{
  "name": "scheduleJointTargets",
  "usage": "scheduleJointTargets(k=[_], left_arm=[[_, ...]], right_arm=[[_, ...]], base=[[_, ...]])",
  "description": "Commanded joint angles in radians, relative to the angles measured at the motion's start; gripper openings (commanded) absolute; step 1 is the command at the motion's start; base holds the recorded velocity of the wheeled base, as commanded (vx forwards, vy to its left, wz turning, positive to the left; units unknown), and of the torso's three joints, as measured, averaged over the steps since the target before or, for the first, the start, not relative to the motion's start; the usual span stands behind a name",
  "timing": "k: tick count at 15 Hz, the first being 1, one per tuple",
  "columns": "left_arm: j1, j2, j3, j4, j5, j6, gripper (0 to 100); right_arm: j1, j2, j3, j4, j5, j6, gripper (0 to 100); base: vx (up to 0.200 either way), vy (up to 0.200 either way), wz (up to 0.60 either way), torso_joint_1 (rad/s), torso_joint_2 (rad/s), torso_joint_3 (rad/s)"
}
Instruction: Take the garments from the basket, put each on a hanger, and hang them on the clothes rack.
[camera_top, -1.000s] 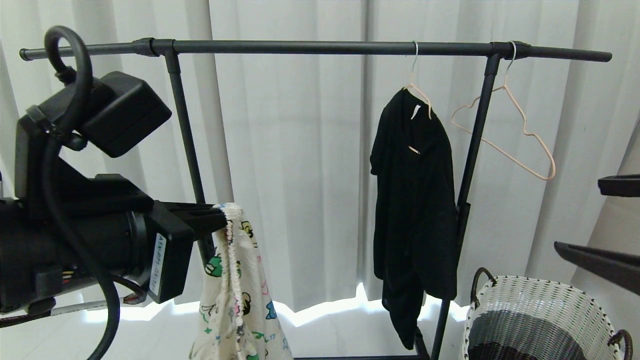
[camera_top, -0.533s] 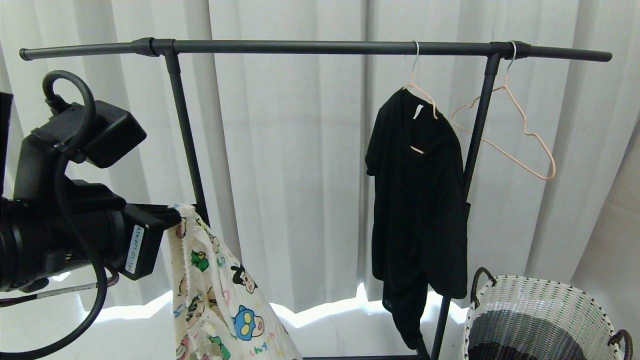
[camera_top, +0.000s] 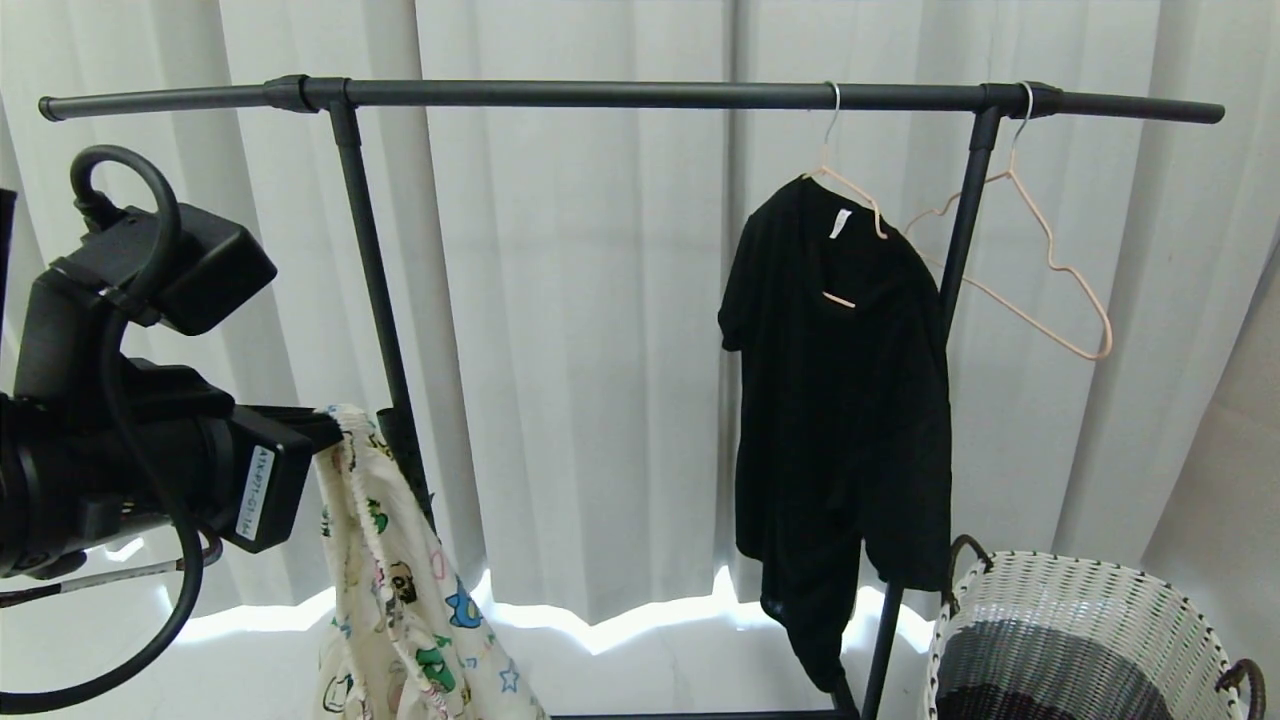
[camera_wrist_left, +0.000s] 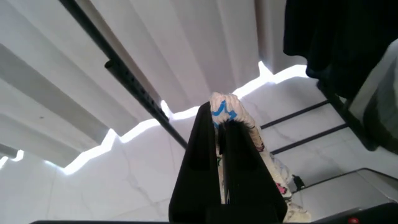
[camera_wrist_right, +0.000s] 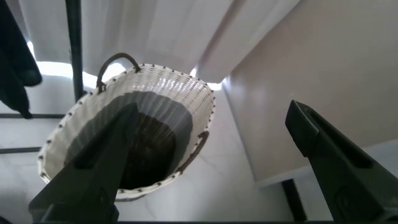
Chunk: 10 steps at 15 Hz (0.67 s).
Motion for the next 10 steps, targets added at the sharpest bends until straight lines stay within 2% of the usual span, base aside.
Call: scheduleJointTargets(k=[1, 6, 10], left_arm=[[0.002, 0.003, -0.001, 0.0, 0.009, 0.002, 0], [0.018, 0.041, -0.01, 0.0, 0.02, 0.022, 0], [0.021, 0.035, -0.004, 0.0, 0.042, 0.02, 0]], right_arm=[[-0.001, -0.011, 0.009, -0.001, 0.0, -0.002, 100], [0.002, -0.004, 0.004, -0.001, 0.015, -0.004, 100], [0.002, -0.011, 0.006, -0.001, 0.017, 0.009, 100]], base=[[0.0, 0.0, 0.0, 0.0, 0.0, 0.0], [0.0, 0.0, 0.0, 0.007, -0.02, -0.013], [0.0, 0.0, 0.0, 0.124, -0.35, -0.226]])
